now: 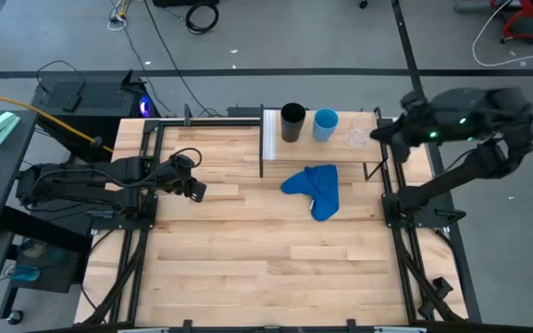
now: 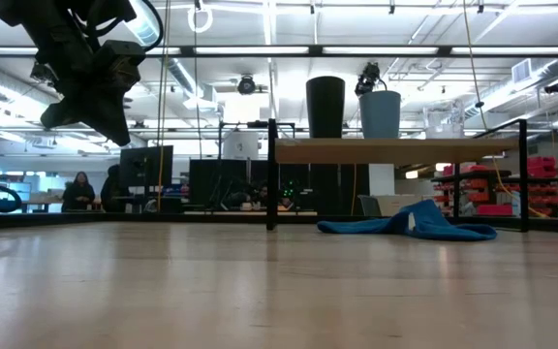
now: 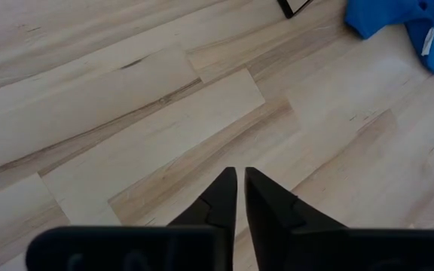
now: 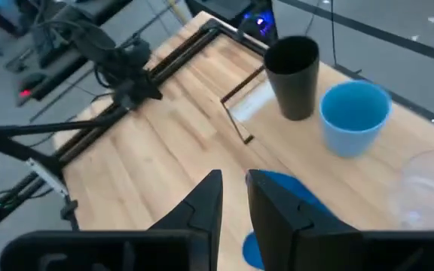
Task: Stack small to large cups/mugs on shelf
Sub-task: Return to Home Position
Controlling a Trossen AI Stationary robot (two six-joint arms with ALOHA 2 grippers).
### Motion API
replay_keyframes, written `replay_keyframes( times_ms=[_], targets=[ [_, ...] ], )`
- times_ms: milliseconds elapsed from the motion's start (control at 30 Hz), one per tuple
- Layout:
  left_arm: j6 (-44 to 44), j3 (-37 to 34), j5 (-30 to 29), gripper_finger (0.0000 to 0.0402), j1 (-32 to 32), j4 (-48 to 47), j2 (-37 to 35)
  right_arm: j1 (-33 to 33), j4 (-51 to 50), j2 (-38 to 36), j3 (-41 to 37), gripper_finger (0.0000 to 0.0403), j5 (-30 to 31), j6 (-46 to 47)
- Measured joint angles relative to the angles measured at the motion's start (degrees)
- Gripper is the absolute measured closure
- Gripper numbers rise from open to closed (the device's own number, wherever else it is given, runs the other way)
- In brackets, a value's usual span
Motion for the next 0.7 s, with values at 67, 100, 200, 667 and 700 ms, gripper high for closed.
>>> replay_keyframes(
  times_ms=[67, 100, 200, 667, 700],
  targets=[
    [0.0, 0.0, 0.0, 0.0363, 0.0, 0.0, 0.0, 1.9, 8.6, -3.4, -8.7, 0.0330, -0.4, 0.3],
    [0.0, 0.0, 0.0, 0.0362, 0.0, 0.0, 0.0, 3.3, 15.4, -5.3, -13.8, 0.0330, -1.5, -0.2],
    [0.0, 0.0, 0.0, 0.0361, 0.0, 0.0, 0.0, 7.8, 42.4, -10.7, -30.5, 0.0330, -7.3, -4.6],
    [0.0, 0.0, 0.0, 0.0368, 0.0, 0.0, 0.0, 11.3, 125.5, -17.3, -80.2, 0.0330, -13.9, -11.5],
    [0.0, 0.0, 0.0, 0.0367, 0.0, 0.0, 0.0, 11.1, 128.4, -18.5, -81.9, 0.0330, -14.0, -12.2]
  ],
)
